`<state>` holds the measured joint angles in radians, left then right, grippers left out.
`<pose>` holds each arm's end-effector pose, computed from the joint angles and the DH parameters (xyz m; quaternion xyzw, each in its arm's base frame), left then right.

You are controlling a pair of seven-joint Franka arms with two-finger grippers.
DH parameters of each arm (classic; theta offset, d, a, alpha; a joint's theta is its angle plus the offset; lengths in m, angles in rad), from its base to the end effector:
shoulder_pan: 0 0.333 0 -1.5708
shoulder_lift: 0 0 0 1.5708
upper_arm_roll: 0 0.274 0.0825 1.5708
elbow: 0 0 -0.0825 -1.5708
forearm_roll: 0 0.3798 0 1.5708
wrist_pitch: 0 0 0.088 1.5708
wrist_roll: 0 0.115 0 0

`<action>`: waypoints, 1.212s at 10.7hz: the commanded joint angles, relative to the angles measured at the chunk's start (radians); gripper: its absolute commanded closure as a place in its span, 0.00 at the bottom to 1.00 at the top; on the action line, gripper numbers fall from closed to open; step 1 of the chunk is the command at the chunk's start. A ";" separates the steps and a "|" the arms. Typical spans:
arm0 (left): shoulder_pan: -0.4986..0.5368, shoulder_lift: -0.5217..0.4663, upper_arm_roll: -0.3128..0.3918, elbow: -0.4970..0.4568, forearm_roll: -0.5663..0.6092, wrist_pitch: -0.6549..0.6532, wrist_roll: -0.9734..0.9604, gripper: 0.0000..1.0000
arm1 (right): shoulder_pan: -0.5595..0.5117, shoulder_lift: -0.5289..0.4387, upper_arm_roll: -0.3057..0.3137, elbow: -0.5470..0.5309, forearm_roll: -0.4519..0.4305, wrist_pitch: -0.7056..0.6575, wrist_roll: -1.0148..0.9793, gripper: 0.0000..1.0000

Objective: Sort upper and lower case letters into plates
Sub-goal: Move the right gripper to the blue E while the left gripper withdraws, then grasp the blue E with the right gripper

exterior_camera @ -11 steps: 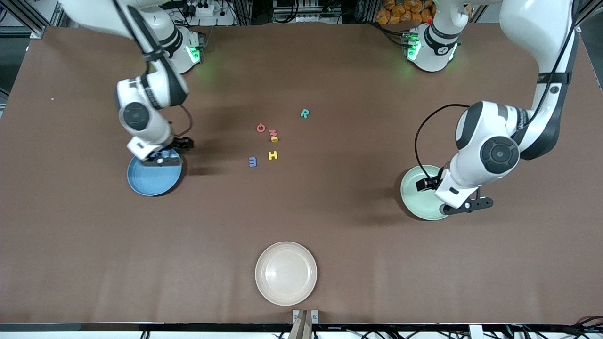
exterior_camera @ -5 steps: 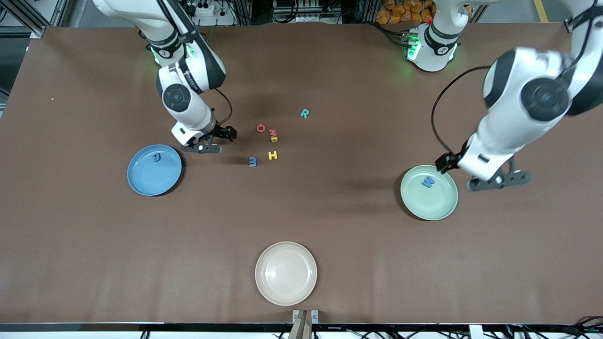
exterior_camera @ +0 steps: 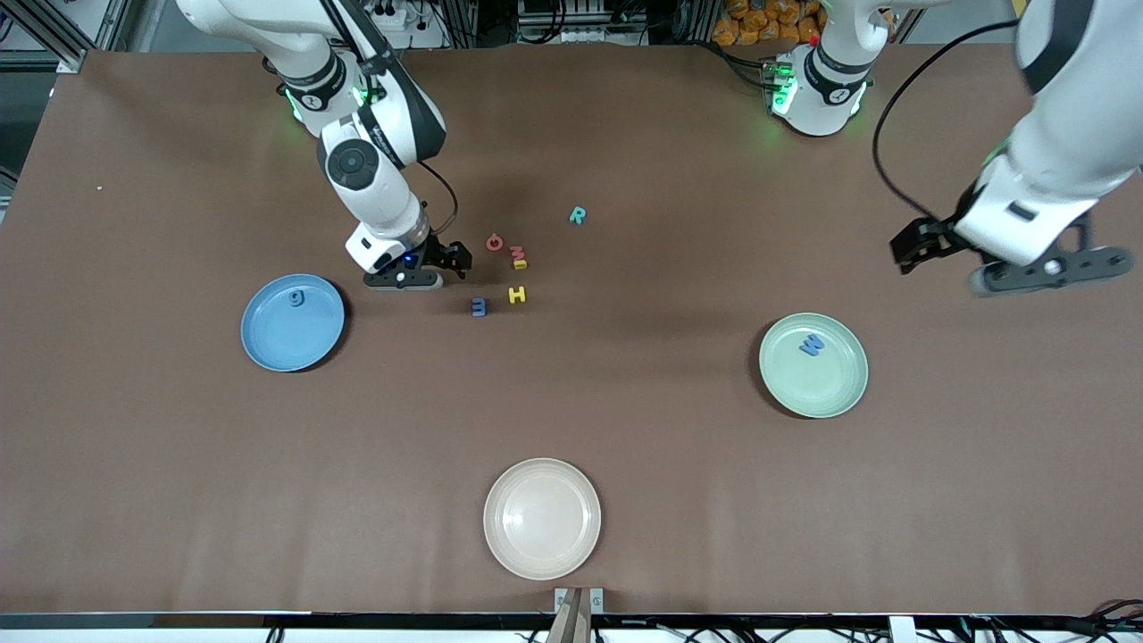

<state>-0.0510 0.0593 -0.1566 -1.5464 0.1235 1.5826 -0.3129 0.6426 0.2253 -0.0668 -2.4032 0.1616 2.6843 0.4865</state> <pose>0.5574 -0.1008 0.5550 -0.9970 -0.0512 -0.0039 0.0580 0.4176 0.2640 0.1815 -0.9988 0.0258 -0.0093 0.0406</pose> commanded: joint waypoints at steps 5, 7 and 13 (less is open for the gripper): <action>0.076 -0.039 0.038 0.028 -0.082 -0.076 0.209 0.00 | 0.043 0.202 -0.004 0.200 0.018 -0.003 0.078 0.00; 0.068 -0.041 0.038 0.028 -0.081 -0.076 0.207 0.00 | 0.046 0.213 -0.004 0.210 0.016 -0.001 0.081 0.00; 0.066 -0.055 0.054 0.022 -0.082 -0.096 0.201 0.00 | 0.055 0.256 -0.005 0.246 0.015 -0.001 0.083 0.04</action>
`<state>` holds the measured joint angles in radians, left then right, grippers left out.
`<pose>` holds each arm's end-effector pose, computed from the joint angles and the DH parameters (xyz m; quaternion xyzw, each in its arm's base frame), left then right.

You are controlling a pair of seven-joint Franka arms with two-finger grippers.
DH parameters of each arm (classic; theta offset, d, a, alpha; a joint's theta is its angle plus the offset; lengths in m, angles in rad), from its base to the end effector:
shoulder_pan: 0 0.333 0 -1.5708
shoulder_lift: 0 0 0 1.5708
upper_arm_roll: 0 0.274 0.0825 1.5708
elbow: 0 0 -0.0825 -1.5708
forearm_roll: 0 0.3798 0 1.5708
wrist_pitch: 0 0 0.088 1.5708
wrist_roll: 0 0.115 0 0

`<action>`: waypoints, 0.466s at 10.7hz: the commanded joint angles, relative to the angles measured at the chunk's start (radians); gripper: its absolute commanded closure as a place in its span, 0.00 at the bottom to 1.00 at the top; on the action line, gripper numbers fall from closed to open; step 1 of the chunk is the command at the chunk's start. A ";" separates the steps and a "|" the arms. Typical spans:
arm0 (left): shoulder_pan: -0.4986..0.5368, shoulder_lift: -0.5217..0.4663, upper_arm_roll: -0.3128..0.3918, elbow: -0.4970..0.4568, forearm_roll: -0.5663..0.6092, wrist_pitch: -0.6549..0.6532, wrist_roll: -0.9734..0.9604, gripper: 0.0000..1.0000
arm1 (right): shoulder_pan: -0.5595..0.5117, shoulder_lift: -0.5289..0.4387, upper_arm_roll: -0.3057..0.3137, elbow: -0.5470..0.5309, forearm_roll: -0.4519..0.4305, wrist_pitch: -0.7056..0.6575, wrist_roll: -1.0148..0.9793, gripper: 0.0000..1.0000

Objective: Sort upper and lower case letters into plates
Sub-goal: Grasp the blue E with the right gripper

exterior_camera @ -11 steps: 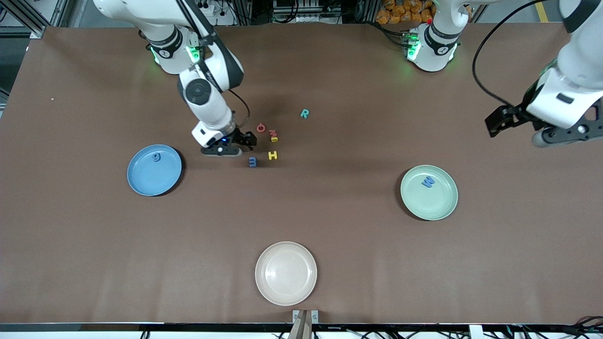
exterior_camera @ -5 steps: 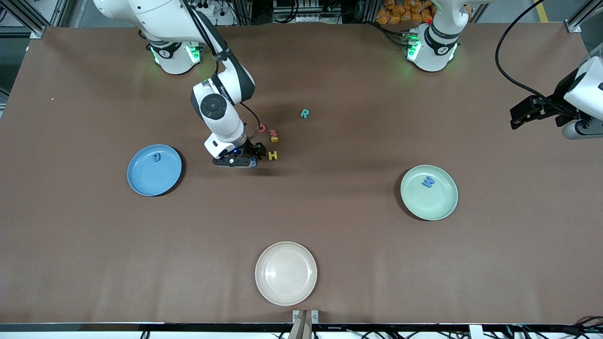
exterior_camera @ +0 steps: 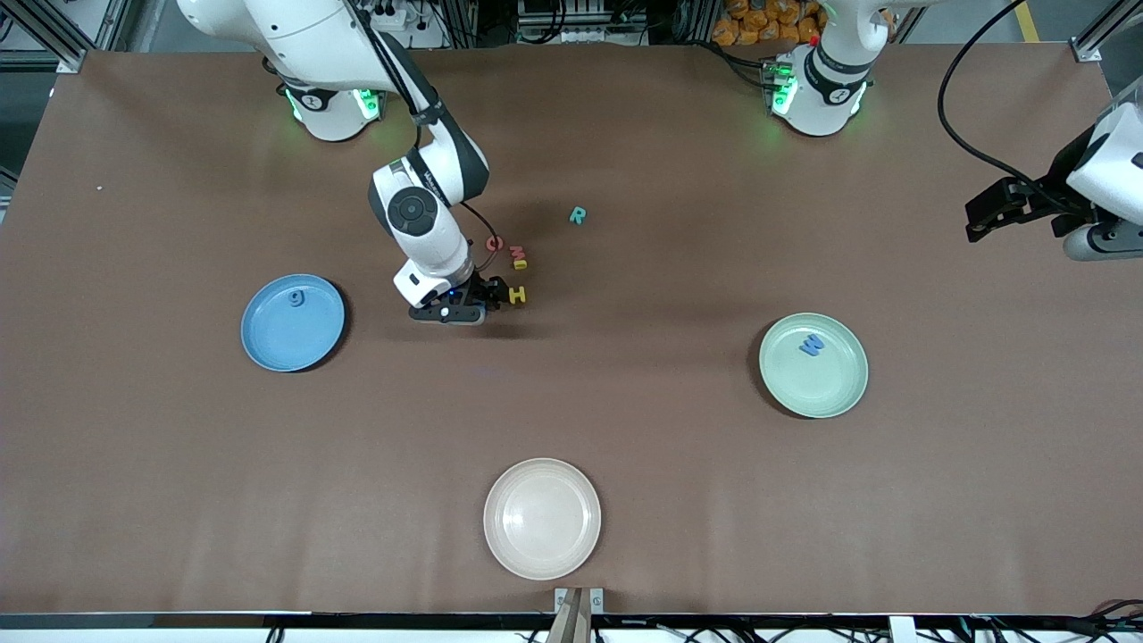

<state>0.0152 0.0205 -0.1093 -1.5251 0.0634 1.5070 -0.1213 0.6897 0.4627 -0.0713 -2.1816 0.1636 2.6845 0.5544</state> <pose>0.5475 -0.0434 0.5793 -0.9992 -0.0150 0.0158 0.0324 0.4458 0.3088 0.1362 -0.9989 0.0366 -0.0059 0.0301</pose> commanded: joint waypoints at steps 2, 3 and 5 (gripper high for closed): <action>0.000 -0.024 0.006 0.000 -0.022 -0.021 0.005 0.00 | 0.020 0.028 -0.002 0.025 0.005 0.000 0.015 0.10; 0.002 -0.027 0.008 0.002 -0.020 -0.021 0.008 0.00 | 0.024 0.031 -0.002 0.026 0.004 -0.002 0.015 0.12; 0.000 -0.027 0.008 0.000 -0.022 -0.021 0.008 0.00 | 0.024 0.034 -0.002 0.026 0.004 -0.002 0.015 0.17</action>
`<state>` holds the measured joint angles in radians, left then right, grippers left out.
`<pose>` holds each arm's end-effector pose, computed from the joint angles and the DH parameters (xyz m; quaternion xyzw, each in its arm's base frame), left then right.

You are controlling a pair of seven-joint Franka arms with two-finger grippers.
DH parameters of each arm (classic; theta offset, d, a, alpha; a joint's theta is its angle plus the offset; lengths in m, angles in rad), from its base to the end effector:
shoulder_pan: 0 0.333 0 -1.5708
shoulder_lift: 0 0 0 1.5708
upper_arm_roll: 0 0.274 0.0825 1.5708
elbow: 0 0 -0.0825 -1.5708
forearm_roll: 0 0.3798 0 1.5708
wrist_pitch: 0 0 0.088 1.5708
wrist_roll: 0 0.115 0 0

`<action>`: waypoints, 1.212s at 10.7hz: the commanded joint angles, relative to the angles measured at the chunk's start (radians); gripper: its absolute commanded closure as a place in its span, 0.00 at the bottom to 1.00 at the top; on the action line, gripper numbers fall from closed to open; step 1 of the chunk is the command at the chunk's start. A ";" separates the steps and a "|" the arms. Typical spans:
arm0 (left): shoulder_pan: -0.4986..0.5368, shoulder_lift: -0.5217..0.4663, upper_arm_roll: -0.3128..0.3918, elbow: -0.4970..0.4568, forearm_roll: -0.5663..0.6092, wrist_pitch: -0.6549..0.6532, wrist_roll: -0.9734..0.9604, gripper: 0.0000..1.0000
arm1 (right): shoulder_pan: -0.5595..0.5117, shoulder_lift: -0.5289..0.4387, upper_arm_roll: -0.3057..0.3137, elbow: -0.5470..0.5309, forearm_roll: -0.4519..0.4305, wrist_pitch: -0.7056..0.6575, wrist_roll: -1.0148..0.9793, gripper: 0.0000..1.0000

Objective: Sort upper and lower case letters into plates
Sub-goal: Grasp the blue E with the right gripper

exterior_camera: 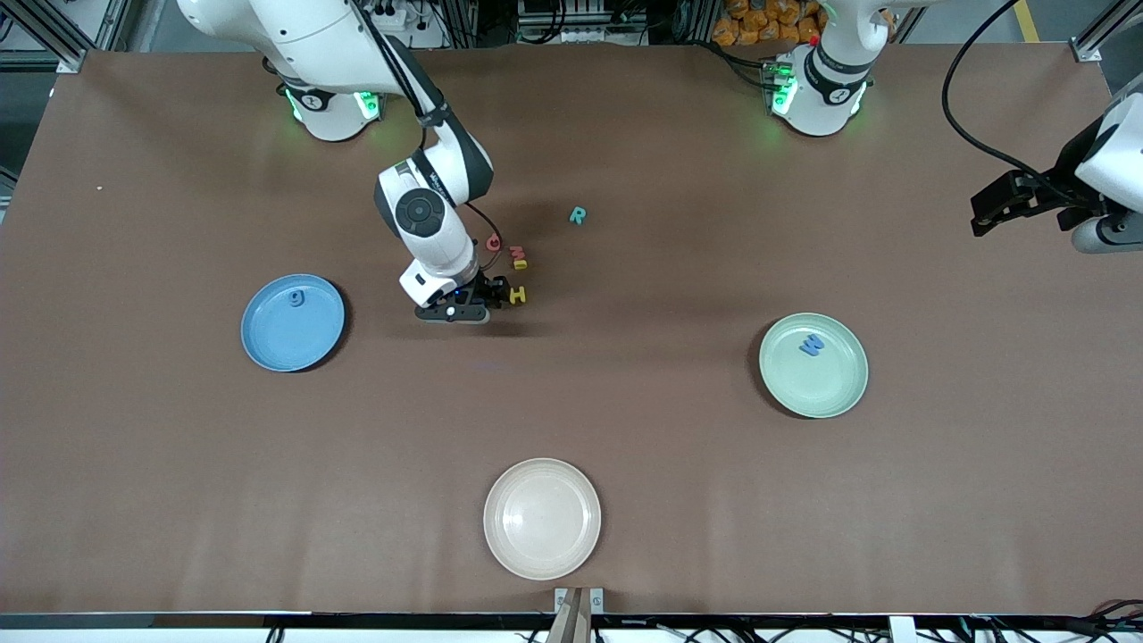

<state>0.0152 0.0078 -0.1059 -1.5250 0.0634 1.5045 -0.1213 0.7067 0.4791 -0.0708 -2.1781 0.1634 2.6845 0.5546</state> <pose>0.5442 -0.0416 0.5860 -0.9993 -0.0169 0.0107 0.0326 0.4389 0.3154 0.1285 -0.9993 0.0279 -0.0009 0.0258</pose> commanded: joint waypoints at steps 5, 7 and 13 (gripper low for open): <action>0.005 -0.014 -0.008 -0.001 -0.028 -0.018 0.006 0.00 | 0.005 0.019 -0.003 0.023 0.004 -0.003 0.013 0.65; 0.002 -0.014 -0.006 -0.003 -0.028 -0.018 0.011 0.00 | 0.005 0.018 -0.003 0.023 0.004 -0.003 0.013 0.68; -0.004 -0.009 -0.008 -0.007 -0.028 -0.017 0.002 0.00 | -0.009 0.013 -0.006 0.023 0.004 -0.047 0.005 0.80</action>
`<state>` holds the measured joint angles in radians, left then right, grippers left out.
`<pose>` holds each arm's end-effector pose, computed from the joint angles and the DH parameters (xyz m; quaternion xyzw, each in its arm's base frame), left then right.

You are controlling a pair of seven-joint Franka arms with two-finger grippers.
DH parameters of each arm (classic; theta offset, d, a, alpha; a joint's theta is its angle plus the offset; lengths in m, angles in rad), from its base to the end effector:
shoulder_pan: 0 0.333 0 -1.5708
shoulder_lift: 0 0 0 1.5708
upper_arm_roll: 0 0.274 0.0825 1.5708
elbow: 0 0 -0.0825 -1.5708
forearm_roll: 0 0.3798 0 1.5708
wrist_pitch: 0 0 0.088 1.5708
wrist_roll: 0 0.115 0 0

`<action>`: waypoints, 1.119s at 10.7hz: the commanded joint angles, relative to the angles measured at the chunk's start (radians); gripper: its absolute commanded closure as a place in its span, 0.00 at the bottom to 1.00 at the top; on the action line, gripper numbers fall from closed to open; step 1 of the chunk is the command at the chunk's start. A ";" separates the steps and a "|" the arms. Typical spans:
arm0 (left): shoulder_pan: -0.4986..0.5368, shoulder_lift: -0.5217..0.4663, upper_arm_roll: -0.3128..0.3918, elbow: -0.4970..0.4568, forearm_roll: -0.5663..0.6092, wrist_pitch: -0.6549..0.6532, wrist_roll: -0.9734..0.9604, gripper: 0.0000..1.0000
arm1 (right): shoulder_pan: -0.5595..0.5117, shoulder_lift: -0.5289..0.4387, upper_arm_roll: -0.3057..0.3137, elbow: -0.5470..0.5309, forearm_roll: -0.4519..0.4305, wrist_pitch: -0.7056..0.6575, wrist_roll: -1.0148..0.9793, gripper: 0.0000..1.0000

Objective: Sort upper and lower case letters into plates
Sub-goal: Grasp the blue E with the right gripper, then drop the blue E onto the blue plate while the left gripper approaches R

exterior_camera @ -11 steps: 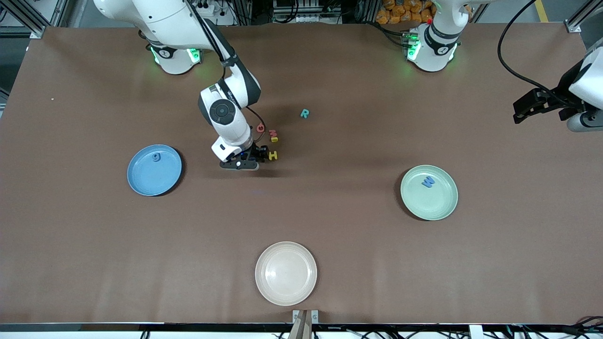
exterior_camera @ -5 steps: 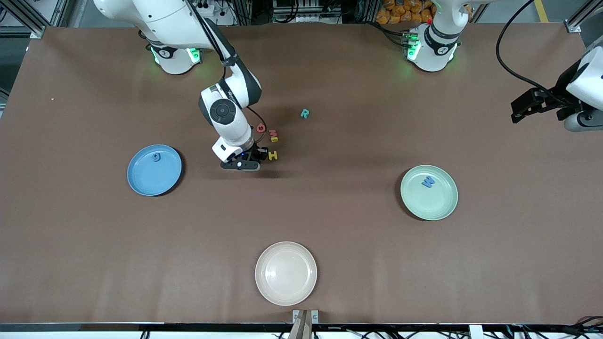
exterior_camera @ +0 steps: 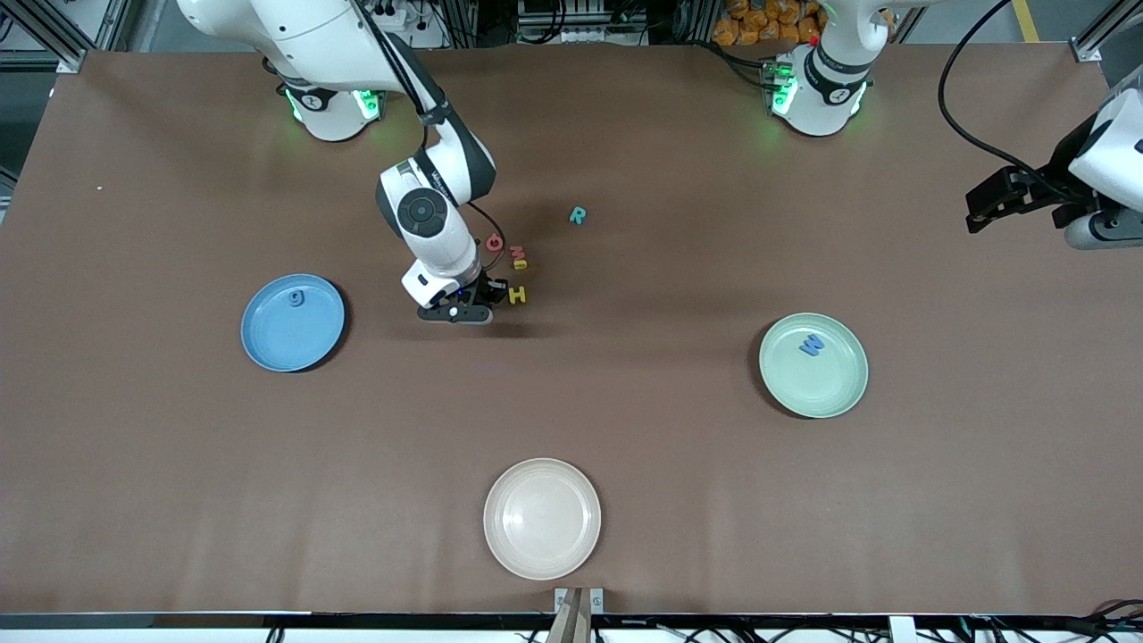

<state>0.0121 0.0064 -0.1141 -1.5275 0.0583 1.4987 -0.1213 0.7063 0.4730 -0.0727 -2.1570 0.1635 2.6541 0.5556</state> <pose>0.5425 -0.0483 0.5851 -0.9994 -0.0112 0.0143 0.0305 0.4443 0.3189 0.1364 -0.9992 0.0285 0.0014 0.0265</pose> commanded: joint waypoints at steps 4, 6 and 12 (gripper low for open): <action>0.002 -0.002 -0.018 -0.002 -0.021 -0.011 -0.001 0.00 | -0.039 0.001 -0.064 0.110 -0.001 -0.303 -0.070 0.80; 0.000 0.000 -0.021 -0.002 -0.020 -0.012 -0.003 0.00 | -0.091 -0.014 -0.093 0.149 -0.001 -0.457 -0.208 0.80; -0.006 0.061 -0.148 -0.002 -0.021 0.015 -0.067 0.00 | -0.238 -0.033 -0.151 0.247 -0.084 -0.718 -0.500 0.87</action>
<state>0.0067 0.0383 -0.2024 -1.5348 0.0551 1.5018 -0.1368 0.5097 0.4517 -0.2225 -1.9149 0.1092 1.9634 0.1308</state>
